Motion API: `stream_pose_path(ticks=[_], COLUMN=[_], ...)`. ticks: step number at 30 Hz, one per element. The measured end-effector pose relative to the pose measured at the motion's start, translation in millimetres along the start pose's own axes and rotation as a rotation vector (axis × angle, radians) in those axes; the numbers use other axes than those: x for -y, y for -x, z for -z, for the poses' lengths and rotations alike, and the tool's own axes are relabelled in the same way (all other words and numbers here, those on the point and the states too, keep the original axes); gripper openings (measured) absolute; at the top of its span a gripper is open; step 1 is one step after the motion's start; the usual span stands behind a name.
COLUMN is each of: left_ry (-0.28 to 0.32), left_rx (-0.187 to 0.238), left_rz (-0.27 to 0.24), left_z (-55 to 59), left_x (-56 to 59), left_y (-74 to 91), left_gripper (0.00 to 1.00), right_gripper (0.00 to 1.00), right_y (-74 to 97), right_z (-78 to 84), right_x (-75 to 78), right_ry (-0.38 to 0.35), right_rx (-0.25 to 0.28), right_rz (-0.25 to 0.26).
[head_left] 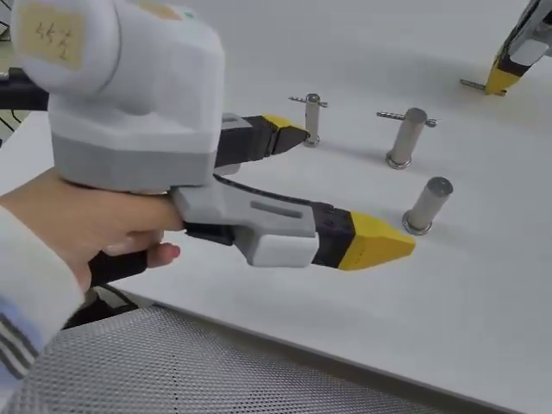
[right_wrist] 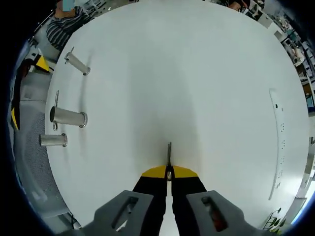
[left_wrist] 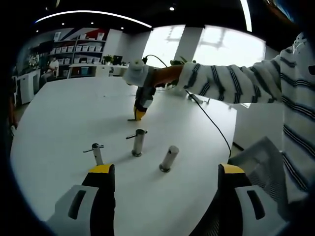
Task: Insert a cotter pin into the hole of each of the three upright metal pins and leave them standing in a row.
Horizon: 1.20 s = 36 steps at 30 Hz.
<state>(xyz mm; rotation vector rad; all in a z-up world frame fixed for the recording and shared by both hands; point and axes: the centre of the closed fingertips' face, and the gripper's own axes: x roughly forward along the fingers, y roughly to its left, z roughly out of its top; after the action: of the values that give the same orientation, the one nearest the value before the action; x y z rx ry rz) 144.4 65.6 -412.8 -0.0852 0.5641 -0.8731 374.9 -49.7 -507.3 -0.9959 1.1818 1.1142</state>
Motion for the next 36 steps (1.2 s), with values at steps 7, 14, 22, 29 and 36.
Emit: stream_pose_path(ticks=[7, 14, 22, 29, 36], left_ry=[-0.004, -0.009, -0.012, -0.032, -0.049], left_rx=[-0.011, -0.001, -0.017, -0.012, -0.007], left_rz=[-0.020, -0.023, -0.024, -0.020, -0.023], left_z=[-0.7, -8.7, -8.9, -21.5, -31.1], left_x=[-3.5, -4.3, -4.8, -2.2, -7.2], left_y=[-0.9, -1.3, -3.6, -8.1, -13.5], left_gripper=[0.83, 0.80, 0.78, 0.77, 0.73], right_gripper=[0.00, 0.00, 0.00, 0.00, 0.00], right_y=[1.3, 21.5, 52.2, 72.8, 87.2], right_z=[3.0, 5.1, 8.6, 16.3, 13.3], right_x=[0.3, 1.6, -13.7, -35.7, -68.3], right_ry=[-0.054, -0.038, 0.039, 0.063, 0.085], right_rx=[0.037, 0.120, 0.271, 0.337, 0.456], right_rz=[0.015, 0.102, 0.148, 0.190, 0.192])
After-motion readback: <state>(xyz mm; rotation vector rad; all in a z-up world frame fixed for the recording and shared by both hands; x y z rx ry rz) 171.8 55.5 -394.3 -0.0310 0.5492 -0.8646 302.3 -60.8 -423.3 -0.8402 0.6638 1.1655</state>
